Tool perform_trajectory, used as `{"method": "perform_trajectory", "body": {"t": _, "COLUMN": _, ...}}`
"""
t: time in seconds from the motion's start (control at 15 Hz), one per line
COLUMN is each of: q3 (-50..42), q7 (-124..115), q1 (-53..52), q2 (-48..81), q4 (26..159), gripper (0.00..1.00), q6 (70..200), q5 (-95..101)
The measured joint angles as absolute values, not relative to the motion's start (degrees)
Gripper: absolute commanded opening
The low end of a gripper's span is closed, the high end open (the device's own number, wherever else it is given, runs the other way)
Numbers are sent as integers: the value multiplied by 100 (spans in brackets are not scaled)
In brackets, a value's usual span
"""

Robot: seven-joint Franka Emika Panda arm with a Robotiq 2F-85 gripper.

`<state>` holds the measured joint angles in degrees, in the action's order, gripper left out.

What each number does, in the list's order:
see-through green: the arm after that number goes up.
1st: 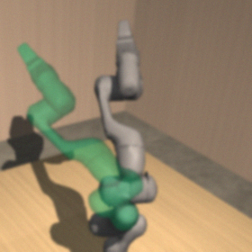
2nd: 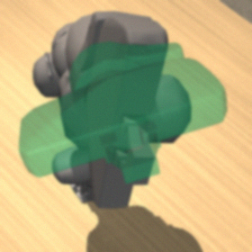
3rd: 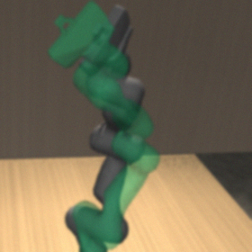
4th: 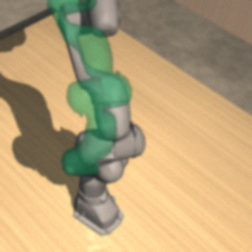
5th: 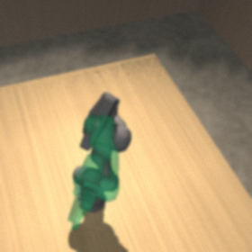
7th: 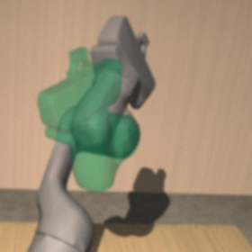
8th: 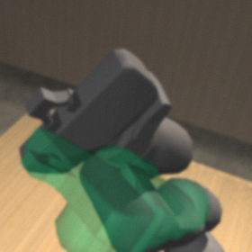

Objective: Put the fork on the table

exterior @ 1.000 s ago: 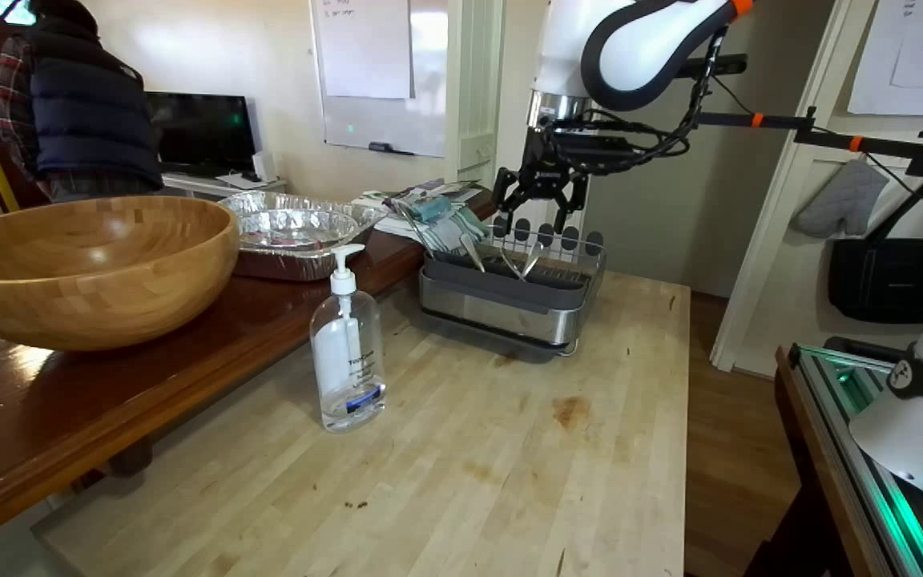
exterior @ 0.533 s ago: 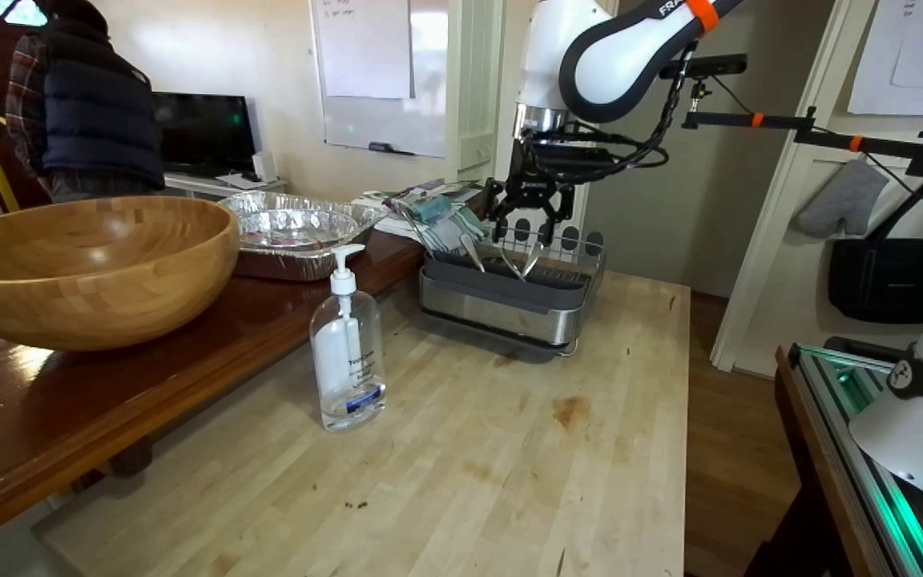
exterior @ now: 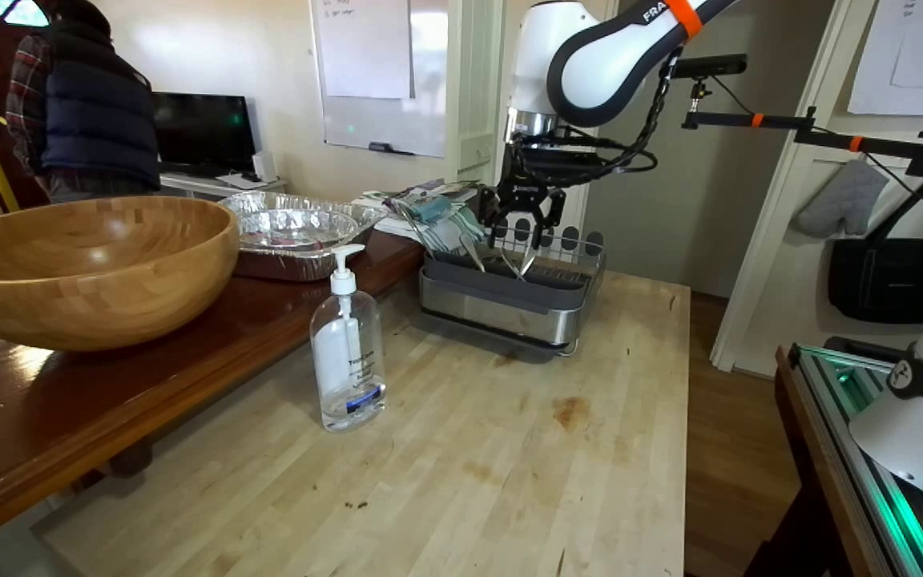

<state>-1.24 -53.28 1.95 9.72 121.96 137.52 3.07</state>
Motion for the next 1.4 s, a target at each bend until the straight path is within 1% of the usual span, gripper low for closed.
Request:
{"method": "perform_trajectory", "body": {"t": 0.07, "q3": -135, "q7": -5328, "q1": 183, "q2": 1002, "q4": 12177, "gripper": 87, "q6": 13752, "q5": 307}}
{"method": "perform_trajectory", "body": {"t": 0.2, "q3": -157, "q7": -5329, "q1": 157, "q2": 1066, "q4": 12145, "gripper": 90, "q6": 13752, "q5": 307}}
{"method": "perform_trajectory", "body": {"t": 0.27, "q3": -168, "q7": -5329, "q1": 140, "q2": 1093, "q4": 12137, "gripper": 95, "q6": 13752, "q5": 307}}
{"method": "perform_trajectory", "body": {"t": 0.4, "q3": -184, "q7": -5330, "q1": 110, "q2": 1130, "q4": 12134, "gripper": 55, "q6": 13752, "q5": 307}}
{"method": "perform_trajectory", "body": {"t": 0.47, "q3": -191, "q7": -5330, "q1": 94, "q2": 1150, "q4": 12131, "gripper": 55, "q6": 13752, "q5": 307}}
{"method": "perform_trajectory", "body": {"t": 0.73, "q3": -213, "q7": -5330, "q1": 49, "q2": 1201, "q4": 12114, "gripper": 22, "q6": 13752, "q5": 307}}
{"method": "perform_trajectory", "body": {"t": 0.93, "q3": -229, "q7": -5337, "q1": 30, "q2": 1216, "q4": 12085, "gripper": 1, "q6": 13752, "q5": 307}}
{"method": "perform_trajectory", "body": {"t": 1.0, "q3": -237, "q7": -5338, "q1": 18, "q2": 1218, "q4": 12071, "gripper": 0, "q6": 13752, "q5": 308}}
{"method": "perform_trajectory", "body": {"t": 1.07, "q3": -246, "q7": -5338, "q1": 10, "q2": 1206, "q4": 12048, "gripper": 4, "q6": 13739, "q5": 319}}
{"method": "perform_trajectory", "body": {"t": 1.4, "q3": -303, "q7": -5331, "q1": -33, "q2": 1157, "q4": 12022, "gripper": 3, "q6": 13684, "q5": 398}}
